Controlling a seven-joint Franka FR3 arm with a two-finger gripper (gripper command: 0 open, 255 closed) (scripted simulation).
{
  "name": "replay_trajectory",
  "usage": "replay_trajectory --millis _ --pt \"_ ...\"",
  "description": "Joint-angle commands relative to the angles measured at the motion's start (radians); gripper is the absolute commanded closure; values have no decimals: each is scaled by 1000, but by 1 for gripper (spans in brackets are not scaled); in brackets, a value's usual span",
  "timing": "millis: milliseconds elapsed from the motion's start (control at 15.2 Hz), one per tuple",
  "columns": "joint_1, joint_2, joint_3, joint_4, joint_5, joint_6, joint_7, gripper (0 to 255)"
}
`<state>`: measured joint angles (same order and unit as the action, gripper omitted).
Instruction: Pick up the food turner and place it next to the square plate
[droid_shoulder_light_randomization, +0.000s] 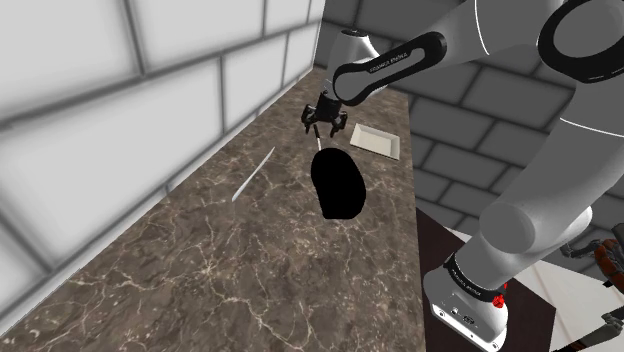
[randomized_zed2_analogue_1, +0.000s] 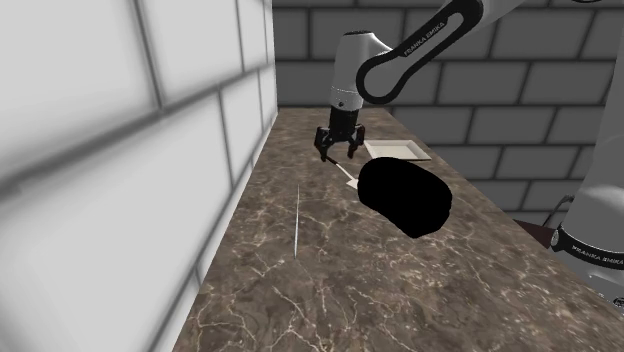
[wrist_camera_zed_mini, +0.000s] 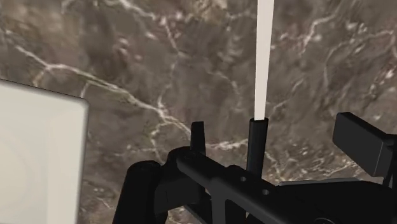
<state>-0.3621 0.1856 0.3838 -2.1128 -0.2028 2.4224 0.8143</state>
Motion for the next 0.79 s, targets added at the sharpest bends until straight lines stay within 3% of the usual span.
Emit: replay_trajectory --millis 0,264,726 --pt "0 0 0 0 0 0 0 0" --pt "-10 -92 16 22 63 -104 -43 0" --pt "-9 -92 16 22 63 -104 -43 0"
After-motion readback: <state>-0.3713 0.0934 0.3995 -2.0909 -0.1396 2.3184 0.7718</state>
